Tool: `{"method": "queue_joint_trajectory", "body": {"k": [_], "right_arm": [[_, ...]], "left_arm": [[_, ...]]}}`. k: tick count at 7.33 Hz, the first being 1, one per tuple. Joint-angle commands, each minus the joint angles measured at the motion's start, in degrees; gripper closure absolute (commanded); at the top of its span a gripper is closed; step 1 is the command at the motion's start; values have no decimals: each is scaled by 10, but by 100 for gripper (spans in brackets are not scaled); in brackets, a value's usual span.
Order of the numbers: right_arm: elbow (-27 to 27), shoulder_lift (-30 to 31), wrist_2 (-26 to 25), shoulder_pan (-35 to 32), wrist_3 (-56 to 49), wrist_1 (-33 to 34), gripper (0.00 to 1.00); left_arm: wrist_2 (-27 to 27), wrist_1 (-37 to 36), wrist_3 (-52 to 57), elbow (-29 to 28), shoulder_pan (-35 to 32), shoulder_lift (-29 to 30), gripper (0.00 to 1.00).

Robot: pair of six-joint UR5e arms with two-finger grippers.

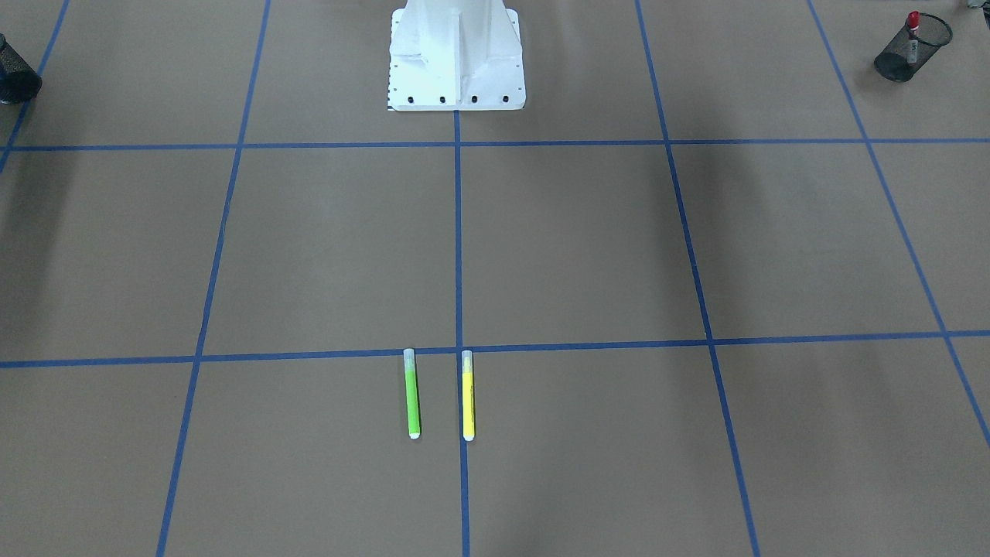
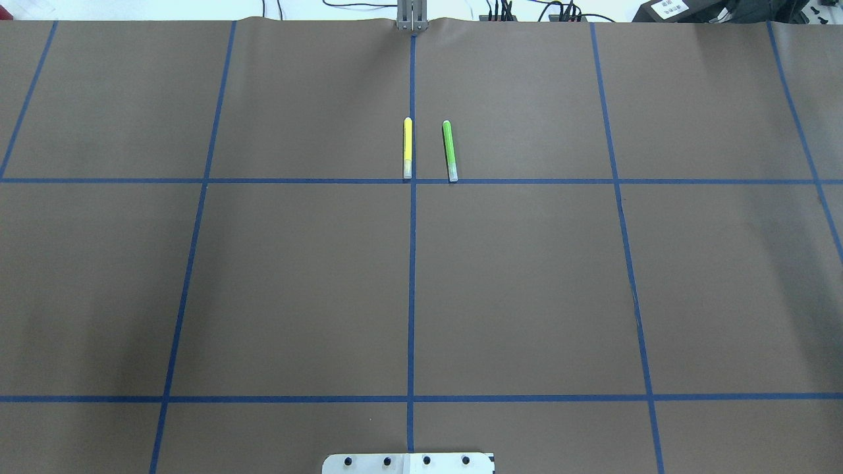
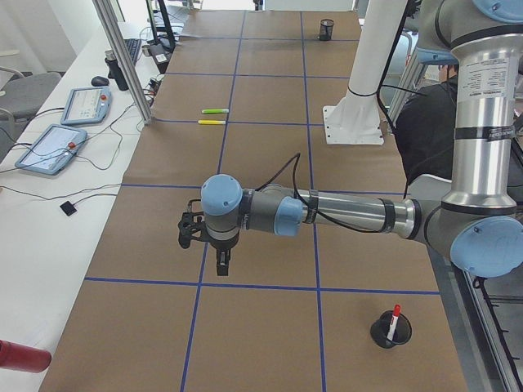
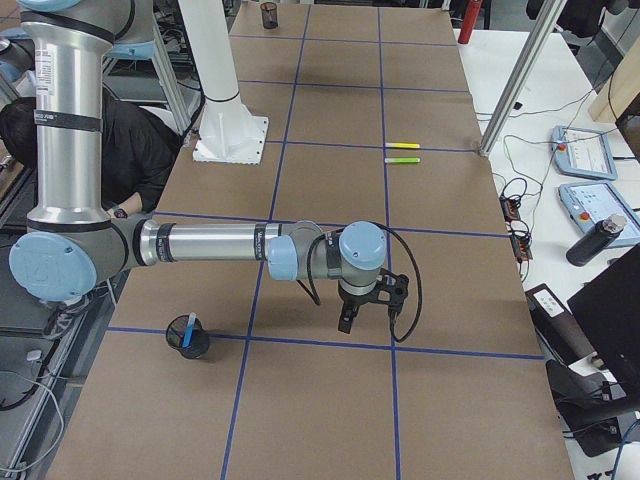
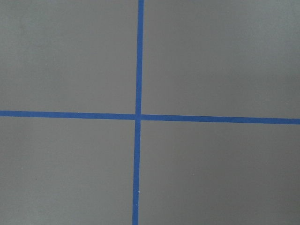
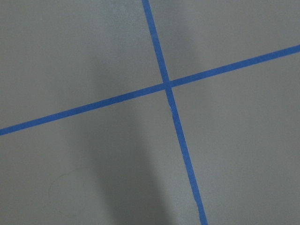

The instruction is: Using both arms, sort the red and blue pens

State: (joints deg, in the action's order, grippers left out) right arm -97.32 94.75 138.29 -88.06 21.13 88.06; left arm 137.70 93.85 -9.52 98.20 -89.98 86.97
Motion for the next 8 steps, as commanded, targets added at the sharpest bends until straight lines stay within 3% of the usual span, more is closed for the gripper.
{"method": "queue_joint_trajectory", "body": {"k": [1, 8], "right_arm": [[-3, 9, -5, -3, -1, -1, 1], [0, 4, -47, -2, -108, -2, 1]], "left_arm": [[0, 1, 0, -1, 0, -3, 0], [-2, 1, 0, -2, 1, -3, 0]]}}
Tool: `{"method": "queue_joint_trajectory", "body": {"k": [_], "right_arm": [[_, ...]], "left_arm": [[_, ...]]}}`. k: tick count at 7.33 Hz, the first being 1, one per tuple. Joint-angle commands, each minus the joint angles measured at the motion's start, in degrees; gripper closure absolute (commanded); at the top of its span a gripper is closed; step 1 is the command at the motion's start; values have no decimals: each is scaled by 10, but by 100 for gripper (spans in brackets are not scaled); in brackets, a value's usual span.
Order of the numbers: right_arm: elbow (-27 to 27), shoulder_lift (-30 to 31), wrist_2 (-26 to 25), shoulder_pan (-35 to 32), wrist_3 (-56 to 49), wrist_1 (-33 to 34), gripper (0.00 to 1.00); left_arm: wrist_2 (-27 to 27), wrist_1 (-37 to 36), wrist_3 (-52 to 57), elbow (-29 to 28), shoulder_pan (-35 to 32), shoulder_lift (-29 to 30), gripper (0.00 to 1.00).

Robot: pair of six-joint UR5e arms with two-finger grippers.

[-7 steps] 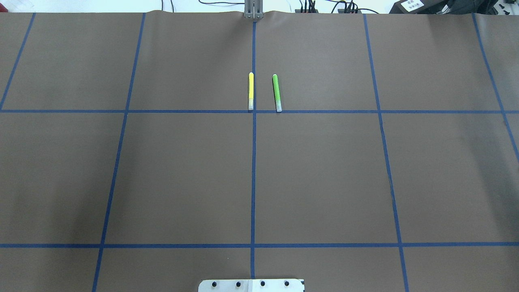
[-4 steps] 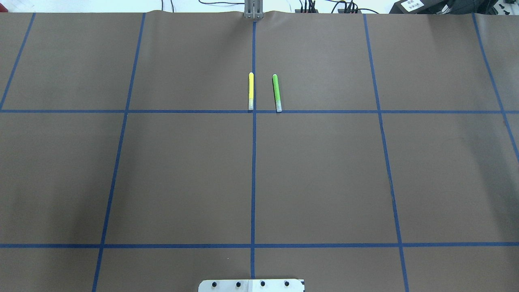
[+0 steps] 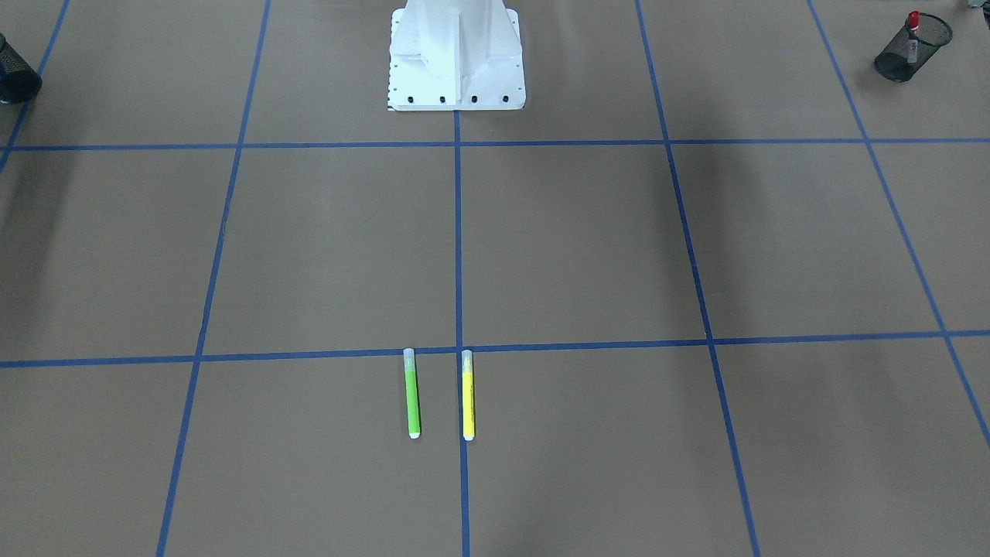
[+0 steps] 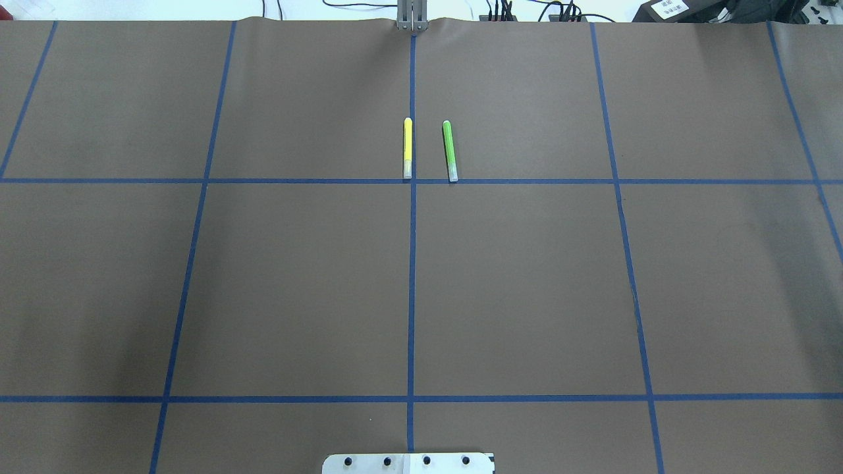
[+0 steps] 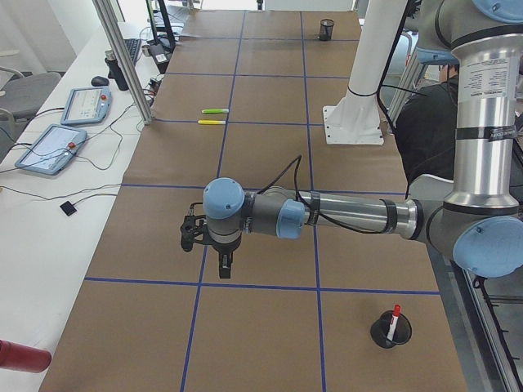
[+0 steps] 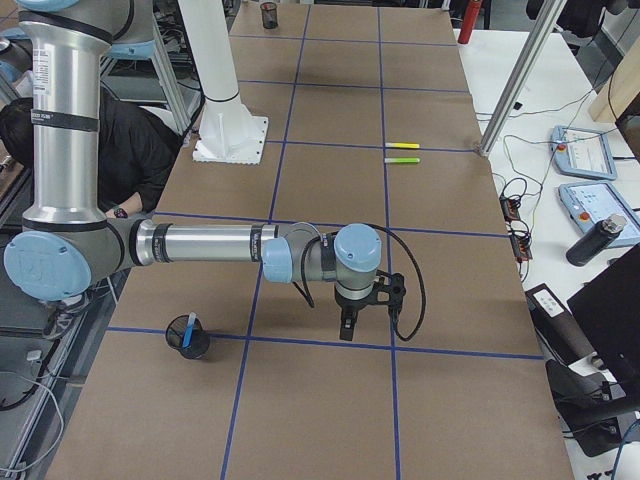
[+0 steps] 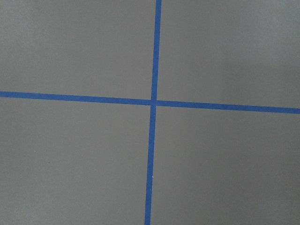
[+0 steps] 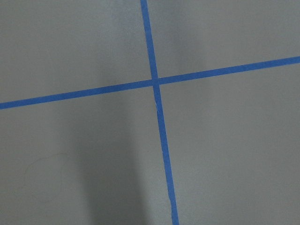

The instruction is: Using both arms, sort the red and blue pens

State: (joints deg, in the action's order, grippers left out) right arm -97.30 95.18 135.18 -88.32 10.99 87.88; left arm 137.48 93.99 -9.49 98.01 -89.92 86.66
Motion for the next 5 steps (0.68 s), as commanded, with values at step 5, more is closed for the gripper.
{"method": "queue_joint_trajectory", "body": {"k": [5], "right_arm": [[1, 1, -23, 1, -5, -4, 1]], "left_arm": [[1, 1, 0, 0, 1, 0, 0]]}}
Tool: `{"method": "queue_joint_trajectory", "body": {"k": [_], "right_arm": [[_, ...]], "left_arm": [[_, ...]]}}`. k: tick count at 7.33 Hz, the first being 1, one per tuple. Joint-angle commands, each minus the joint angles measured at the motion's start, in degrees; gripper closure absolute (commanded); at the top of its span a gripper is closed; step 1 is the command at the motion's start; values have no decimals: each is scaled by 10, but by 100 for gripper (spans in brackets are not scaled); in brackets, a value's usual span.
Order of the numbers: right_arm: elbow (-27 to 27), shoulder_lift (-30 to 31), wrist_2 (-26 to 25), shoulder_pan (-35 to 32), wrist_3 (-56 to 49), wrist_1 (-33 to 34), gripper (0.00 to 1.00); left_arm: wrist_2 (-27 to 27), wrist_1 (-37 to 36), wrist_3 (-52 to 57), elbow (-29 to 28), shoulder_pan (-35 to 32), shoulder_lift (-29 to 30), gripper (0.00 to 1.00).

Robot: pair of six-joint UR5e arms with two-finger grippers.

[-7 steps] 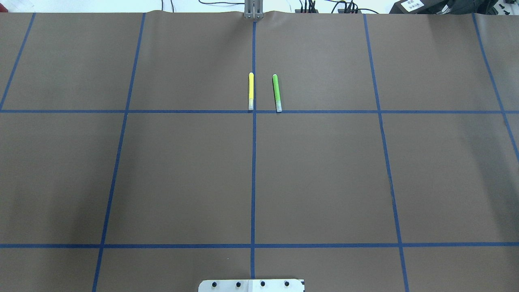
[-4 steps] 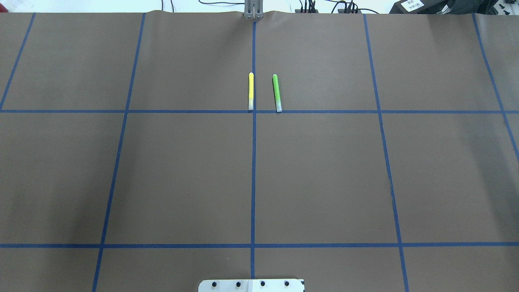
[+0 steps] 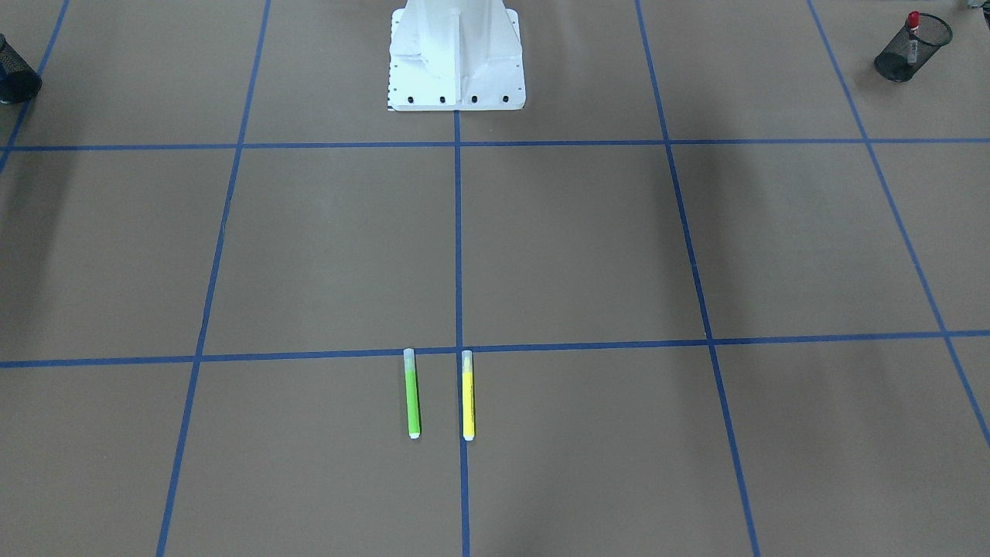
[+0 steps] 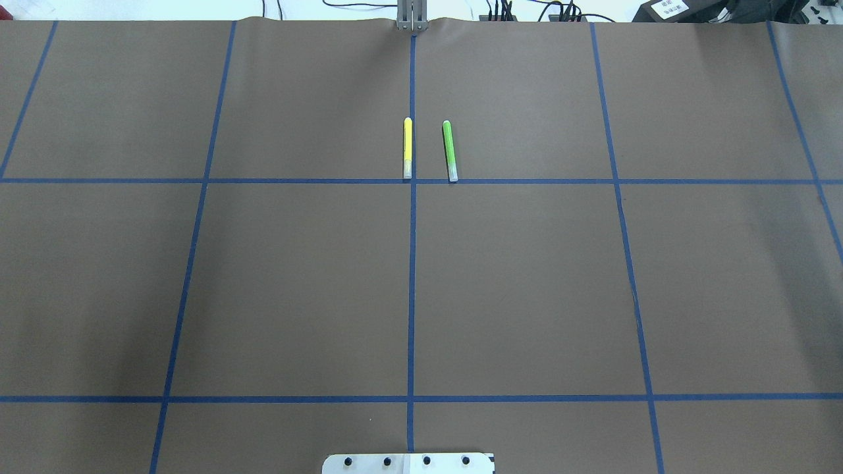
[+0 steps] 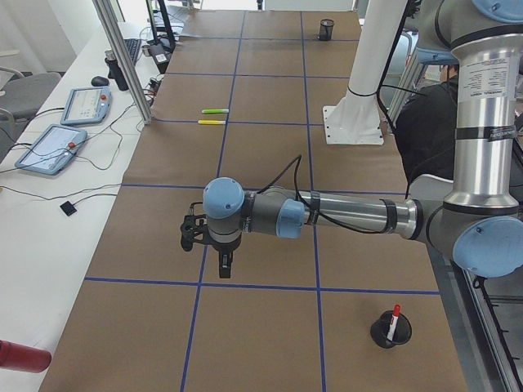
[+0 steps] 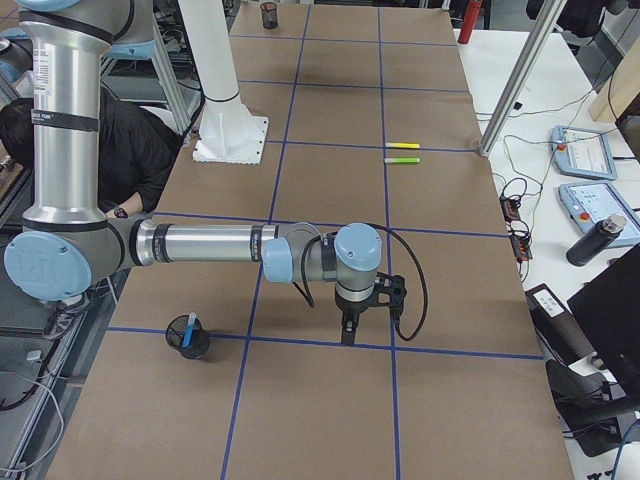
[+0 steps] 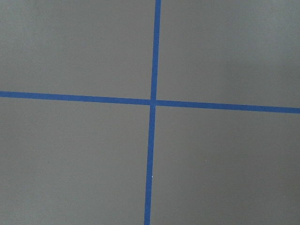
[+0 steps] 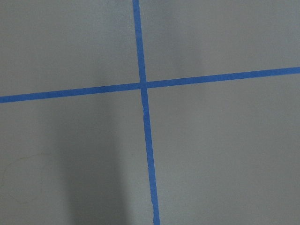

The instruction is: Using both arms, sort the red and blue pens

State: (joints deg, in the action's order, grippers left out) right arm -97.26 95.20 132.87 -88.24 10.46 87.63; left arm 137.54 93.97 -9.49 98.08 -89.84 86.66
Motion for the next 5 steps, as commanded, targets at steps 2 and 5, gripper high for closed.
{"method": "queue_joint_trajectory", "body": {"k": [2, 5], "right_arm": [[0, -1, 0, 0, 1, -3, 1], [3, -2, 5, 0, 1, -4, 1]], "left_arm": [[0, 1, 0, -1, 0, 0, 0], [0, 1, -1, -1, 1, 0, 0]]}}
